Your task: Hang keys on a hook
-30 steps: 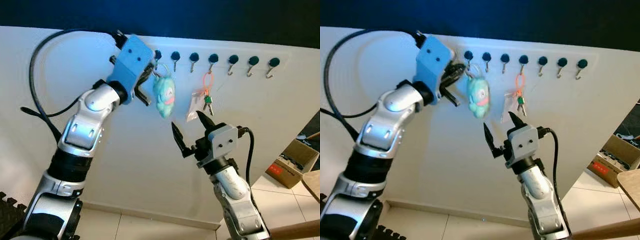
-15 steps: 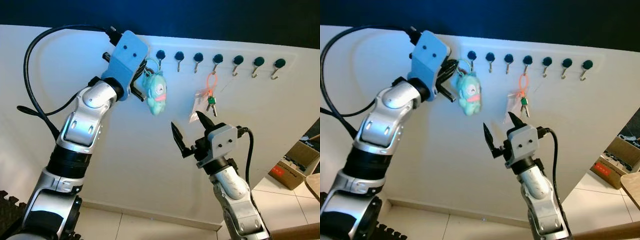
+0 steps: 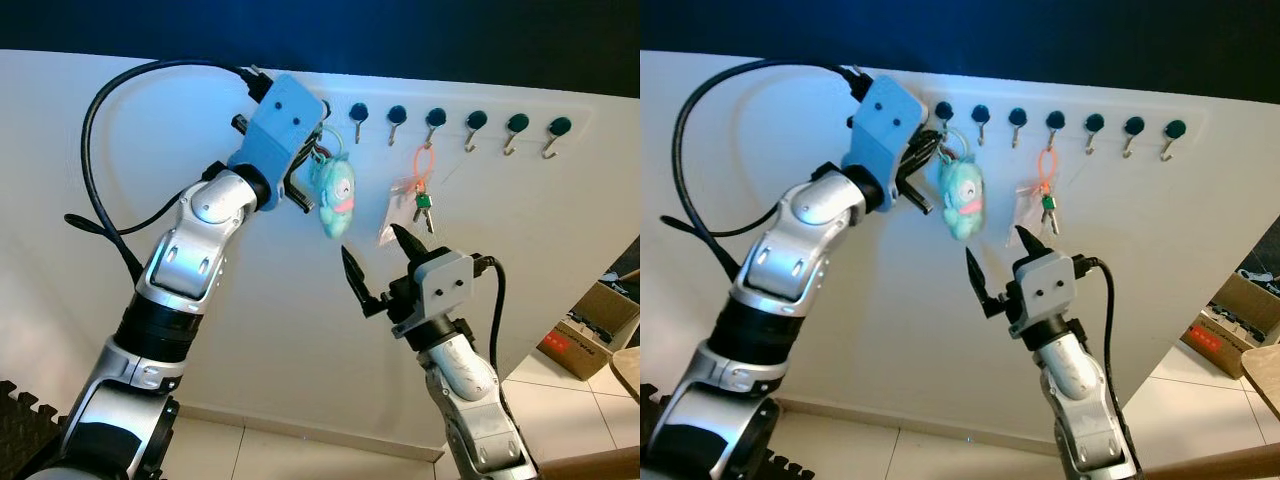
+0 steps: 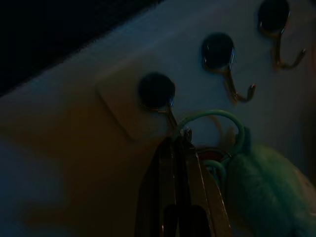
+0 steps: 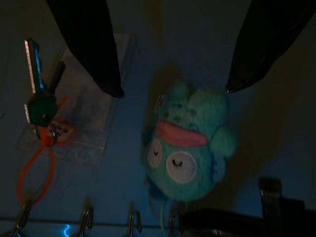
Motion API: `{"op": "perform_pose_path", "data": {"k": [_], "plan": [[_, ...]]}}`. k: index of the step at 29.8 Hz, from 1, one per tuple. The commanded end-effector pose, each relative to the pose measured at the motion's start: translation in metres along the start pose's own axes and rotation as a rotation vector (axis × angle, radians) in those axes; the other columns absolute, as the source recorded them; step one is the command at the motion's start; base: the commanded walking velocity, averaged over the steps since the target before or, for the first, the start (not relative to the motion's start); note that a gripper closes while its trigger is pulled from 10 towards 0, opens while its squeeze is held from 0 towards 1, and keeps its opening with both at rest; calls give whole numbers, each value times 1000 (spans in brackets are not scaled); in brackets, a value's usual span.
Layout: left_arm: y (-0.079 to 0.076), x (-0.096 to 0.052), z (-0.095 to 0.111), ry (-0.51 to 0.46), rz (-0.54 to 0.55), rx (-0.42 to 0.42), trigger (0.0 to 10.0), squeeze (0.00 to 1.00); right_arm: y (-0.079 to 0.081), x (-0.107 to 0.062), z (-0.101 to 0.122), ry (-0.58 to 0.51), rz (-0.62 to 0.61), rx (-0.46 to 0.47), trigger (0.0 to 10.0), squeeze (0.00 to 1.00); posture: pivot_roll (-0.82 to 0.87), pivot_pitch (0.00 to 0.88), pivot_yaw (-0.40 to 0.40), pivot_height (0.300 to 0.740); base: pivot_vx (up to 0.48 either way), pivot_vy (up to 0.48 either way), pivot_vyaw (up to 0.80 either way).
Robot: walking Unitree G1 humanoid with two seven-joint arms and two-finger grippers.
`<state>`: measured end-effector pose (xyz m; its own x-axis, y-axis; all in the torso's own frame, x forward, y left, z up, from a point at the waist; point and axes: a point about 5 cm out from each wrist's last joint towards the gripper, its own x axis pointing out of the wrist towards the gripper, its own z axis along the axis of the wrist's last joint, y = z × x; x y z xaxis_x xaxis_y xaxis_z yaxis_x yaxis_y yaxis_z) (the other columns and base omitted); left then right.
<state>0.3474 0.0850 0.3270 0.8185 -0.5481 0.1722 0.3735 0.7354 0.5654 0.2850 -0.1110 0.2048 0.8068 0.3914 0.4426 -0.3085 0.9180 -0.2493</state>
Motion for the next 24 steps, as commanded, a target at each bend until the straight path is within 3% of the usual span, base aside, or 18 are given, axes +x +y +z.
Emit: {"op": "perform_pose_path", "data": {"k": [1,5,6,7,12,13,14,15,16,17,18,19,23,24], "plan": [[-5,0,-6,17,-19,13,10000,0,2,-2,-2,14,0,11,10000,0,124,121,13,740,0,0,0],[-9,-5,-17,47,-28,8,10000,27,1,-3,-2,18,-5,11,10000,0,125,124,14,740,0,0,0],[-10,-6,-19,52,-28,6,10000,416,1,-4,-3,20,-5,12,10000,0,125,124,14,740,0,0,0],[-10,-8,-21,55,-29,-4,10000,1000,1,-4,-3,20,-4,13,10000,0,128,126,9,740,0,0,0],[-10,-15,-14,-29,-8,-109,10000,1000,1,-3,-3,19,0,15,10000,0,127,126,8,740,0,0,0],[-9,-19,-12,-63,-3,-154,10000,431,1,-3,-2,18,-1,15,10000,0,126,127,11,740,0,0,0],[-9,-24,-9,-105,4,-203,10000,0,1,-4,-2,18,-1,14,10000,0,124,129,10,740,0,0,0],[-8,-30,-8,-134,11,-266,10000,0,1,-4,-3,20,-3,13,10000,0,124,129,10,740,0,0,0],[-8,-30,-8,-134,11,-266,10000,0,1,-4,-3,20,-3,13,10000,0,124,129,10,740,0,0,0],[-8,-42,-9,-178,31,-390,10000,0,0,-5,-3,26,-4,12,10000,0,124,136,8,740,0,0,0],[-8,-42,-9,-178,31,-390,10000,0,0,-5,-3,26,-4,12,10000,0,124,136,8,740,0,0,0],[-7,-51,-13,-189,66,-460,10000,0,-1,-8,-4,33,-6,10,10000,0,124,138,7,740,0,0,0],[-6,-64,-22,-174,126,-520,10000,0,-2,-12,-10,58,-14,5,10000,0,125,142,3,740,0,0,0],[-8,-75,-33,-132,167,-524,10000,0,-3,-15,-14,77,-19,3,10000,0,126,144,2,740,0,0,0]]}}
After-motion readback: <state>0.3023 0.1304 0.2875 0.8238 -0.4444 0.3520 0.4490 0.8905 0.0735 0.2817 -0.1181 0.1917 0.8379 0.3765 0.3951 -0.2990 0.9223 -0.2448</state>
